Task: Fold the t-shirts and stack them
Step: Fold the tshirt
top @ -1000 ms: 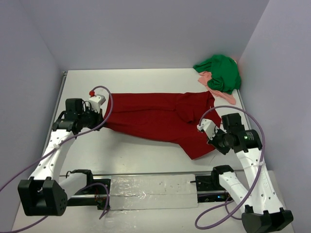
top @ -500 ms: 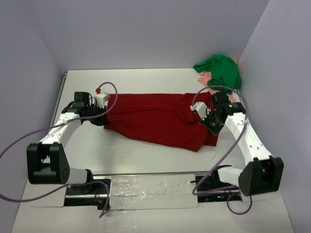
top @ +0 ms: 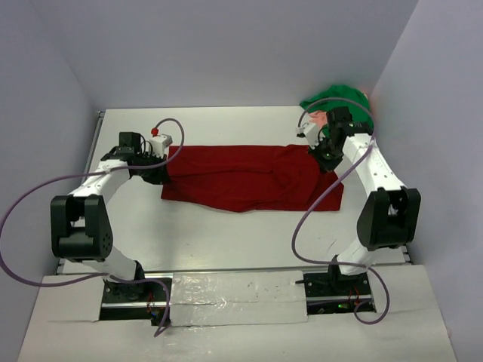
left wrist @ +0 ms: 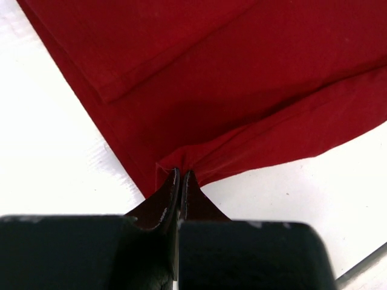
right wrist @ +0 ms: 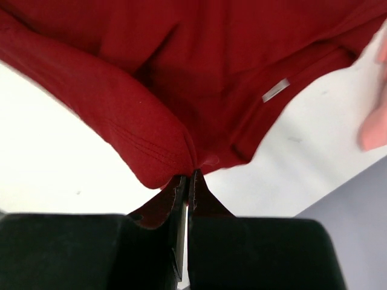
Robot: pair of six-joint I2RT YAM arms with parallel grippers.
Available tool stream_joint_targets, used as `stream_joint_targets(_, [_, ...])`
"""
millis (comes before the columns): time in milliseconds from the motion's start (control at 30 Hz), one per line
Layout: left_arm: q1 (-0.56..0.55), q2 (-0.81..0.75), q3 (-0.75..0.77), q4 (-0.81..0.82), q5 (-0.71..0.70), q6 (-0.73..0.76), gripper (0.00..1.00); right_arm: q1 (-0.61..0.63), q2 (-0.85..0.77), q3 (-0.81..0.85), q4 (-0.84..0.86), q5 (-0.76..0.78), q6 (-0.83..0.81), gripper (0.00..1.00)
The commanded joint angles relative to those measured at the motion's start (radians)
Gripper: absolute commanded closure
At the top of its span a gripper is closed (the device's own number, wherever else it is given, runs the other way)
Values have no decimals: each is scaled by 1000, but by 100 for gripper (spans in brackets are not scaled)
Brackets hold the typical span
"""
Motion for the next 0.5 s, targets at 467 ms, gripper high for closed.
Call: stream_joint_targets(467, [66,59,89,66,24,31,100,-40,268,422,-23,-3,31,100])
